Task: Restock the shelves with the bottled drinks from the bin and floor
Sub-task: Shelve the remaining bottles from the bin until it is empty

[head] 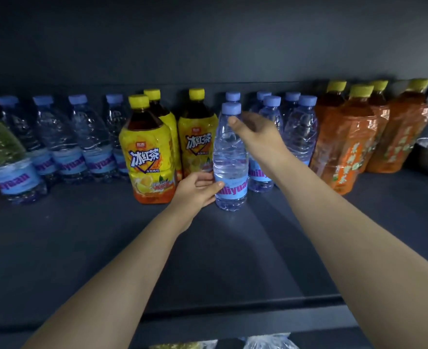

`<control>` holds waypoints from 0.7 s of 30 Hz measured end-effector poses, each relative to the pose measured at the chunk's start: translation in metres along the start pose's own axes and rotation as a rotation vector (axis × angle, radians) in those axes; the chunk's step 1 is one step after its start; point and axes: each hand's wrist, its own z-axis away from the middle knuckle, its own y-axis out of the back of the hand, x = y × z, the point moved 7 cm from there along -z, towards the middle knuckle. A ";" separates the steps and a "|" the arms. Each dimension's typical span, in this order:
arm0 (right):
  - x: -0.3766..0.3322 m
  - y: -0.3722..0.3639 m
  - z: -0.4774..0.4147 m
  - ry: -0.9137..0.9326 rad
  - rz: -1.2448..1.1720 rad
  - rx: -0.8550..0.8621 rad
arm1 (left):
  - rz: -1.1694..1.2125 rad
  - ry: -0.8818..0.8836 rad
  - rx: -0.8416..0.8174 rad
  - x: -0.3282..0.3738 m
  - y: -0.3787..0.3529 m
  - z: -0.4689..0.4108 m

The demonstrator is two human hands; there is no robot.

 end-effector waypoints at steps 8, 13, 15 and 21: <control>0.012 0.010 0.018 -0.023 0.085 -0.120 | 0.002 0.049 -0.009 -0.008 -0.006 0.002; 0.016 0.016 0.006 -0.017 0.324 -0.038 | 0.016 0.049 0.032 -0.010 -0.012 -0.005; 0.016 0.017 0.001 0.014 0.409 0.000 | 0.016 0.053 0.056 -0.011 -0.016 -0.010; 0.010 0.014 -0.008 0.092 0.669 0.058 | 0.025 0.080 0.091 -0.015 -0.018 -0.023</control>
